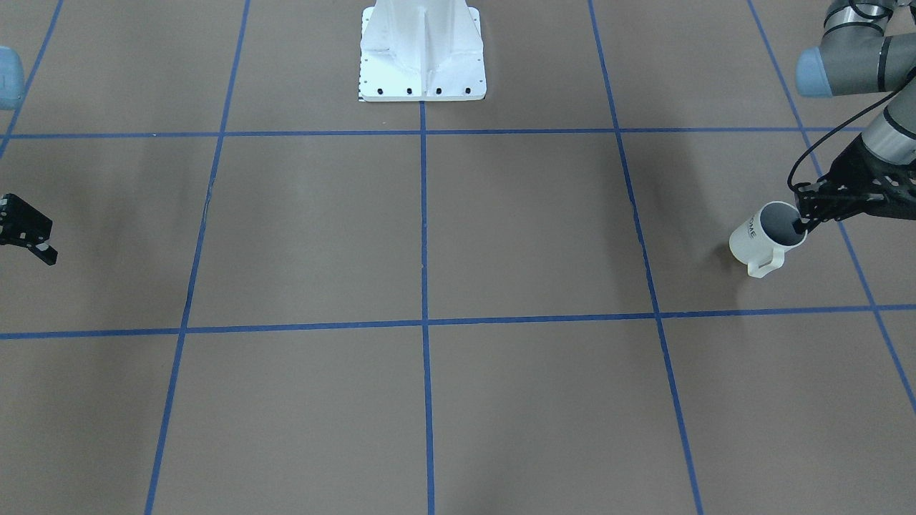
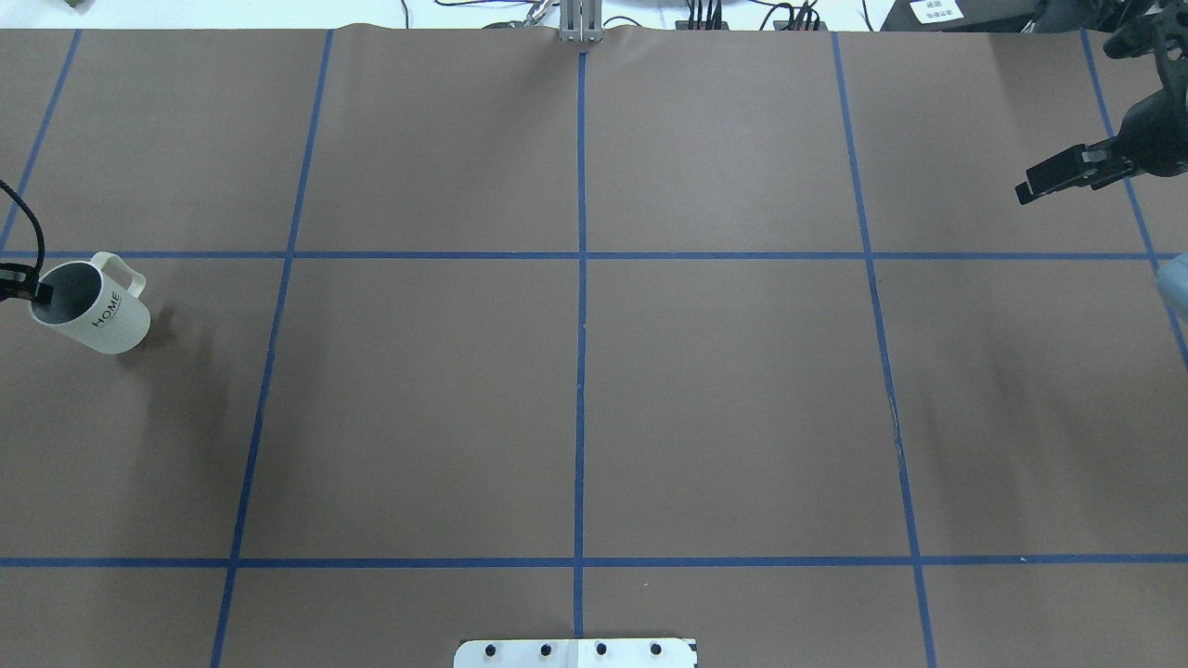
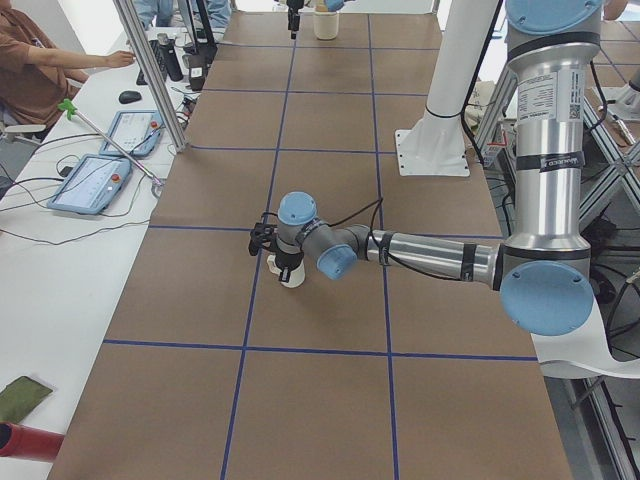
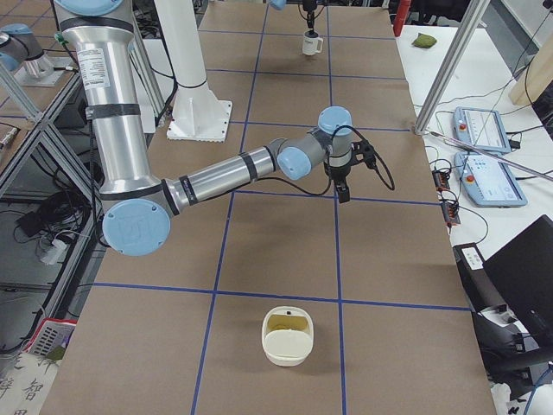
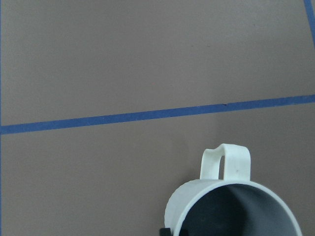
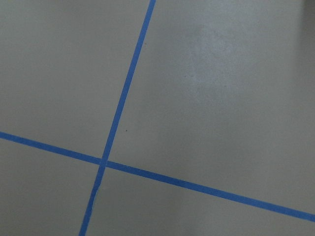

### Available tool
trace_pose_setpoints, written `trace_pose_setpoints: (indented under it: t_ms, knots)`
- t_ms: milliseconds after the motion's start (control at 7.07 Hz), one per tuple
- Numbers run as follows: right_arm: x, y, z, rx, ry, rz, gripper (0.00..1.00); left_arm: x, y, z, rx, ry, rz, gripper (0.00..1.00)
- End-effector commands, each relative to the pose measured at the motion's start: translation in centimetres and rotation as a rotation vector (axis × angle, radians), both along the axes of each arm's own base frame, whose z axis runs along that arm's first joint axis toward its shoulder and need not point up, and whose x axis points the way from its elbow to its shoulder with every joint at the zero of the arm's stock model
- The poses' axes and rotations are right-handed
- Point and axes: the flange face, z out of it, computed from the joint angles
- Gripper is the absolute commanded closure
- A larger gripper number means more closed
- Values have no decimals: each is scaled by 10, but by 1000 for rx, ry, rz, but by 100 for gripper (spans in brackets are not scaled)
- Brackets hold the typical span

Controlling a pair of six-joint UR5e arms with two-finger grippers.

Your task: Left arm hands cup to right arm to dump lemon

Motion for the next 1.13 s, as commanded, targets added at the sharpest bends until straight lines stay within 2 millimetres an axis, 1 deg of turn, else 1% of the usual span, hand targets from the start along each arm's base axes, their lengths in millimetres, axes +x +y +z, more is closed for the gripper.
trace_pose_setpoints:
  t_ms: [0,141,283,424,566,707,848,990]
  knots:
    - [0,1,2,-4,0,0,1,3,1,0,-4,-1,6,100]
    - [0,1,3,-5,1,-2,1,10,3,2,-8,-3,21,100]
    - [0,1,2,-10,3,-1,1,11,4,2,-11,-1,25,100]
    - [0,1,-3,-22,8,-2,1,12,4,8,-19,-6,28,97]
    - [0,3,-7,-20,5,-3,1,12,4,8,-21,-5,29,65]
    - [1,5,-9,-24,7,-3,1,12,3,7,-14,-6,31,1]
    - [4,4,-10,-21,6,3,1,11,4,3,-11,-1,30,0]
    - [14,2,-9,-24,7,20,1,7,5,-4,-2,10,28,0]
